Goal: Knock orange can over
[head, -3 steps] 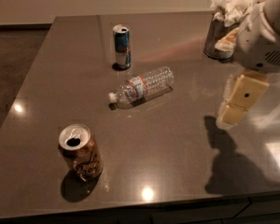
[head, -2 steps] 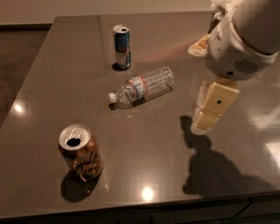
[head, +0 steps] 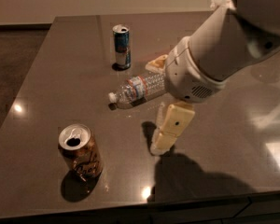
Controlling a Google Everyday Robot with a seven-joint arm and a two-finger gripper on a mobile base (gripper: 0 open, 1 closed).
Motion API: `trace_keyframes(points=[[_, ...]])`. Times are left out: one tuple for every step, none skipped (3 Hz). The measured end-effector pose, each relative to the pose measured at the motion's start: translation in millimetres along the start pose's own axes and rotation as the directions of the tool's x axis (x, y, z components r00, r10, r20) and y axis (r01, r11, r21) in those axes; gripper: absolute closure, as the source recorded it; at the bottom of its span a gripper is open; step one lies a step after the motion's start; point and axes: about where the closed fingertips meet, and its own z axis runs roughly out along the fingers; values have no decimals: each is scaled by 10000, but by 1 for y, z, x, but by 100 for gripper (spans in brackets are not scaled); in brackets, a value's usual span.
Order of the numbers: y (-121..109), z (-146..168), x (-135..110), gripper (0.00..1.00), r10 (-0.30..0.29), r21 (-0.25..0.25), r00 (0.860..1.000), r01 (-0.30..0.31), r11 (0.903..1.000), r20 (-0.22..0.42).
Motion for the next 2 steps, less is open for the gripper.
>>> trace_keyframes(points=[[19, 26, -27, 0, -52, -509, 9948, 104, 9987, 1017], [37, 44, -51, 0, 136, -876, 9806, 37, 9962, 1956]])
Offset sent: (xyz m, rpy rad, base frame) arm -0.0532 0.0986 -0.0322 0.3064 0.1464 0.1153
